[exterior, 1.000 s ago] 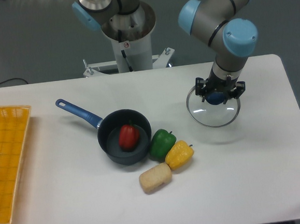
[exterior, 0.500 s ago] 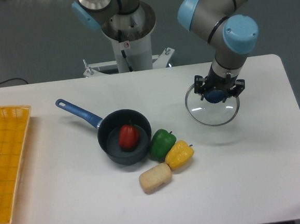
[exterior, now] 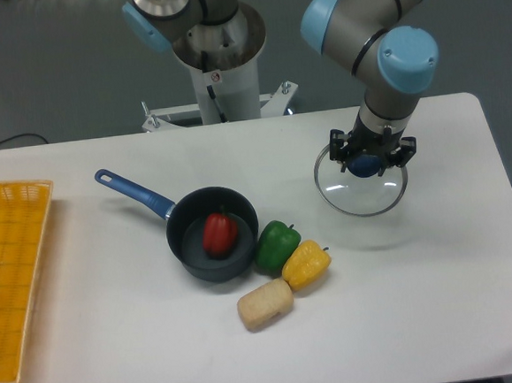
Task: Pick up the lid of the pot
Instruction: 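Hold the glass lid raised above the table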
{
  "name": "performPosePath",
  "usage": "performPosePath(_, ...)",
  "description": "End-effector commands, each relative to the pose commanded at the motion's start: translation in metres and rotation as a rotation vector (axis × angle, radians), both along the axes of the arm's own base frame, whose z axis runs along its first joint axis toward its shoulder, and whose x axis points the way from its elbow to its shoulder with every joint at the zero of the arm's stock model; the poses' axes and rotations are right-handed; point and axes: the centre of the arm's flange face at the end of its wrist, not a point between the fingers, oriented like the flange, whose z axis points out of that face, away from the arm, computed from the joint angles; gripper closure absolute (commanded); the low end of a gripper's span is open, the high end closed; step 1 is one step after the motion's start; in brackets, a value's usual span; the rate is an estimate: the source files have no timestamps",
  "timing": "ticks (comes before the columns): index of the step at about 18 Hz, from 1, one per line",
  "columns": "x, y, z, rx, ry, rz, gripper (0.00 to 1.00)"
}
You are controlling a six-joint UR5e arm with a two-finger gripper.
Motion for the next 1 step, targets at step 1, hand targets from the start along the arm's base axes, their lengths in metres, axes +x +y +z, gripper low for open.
performPosePath(1, -0.0003, 0.0001, 0.0017, 0.002, 0.004, 0.0, 0.36)
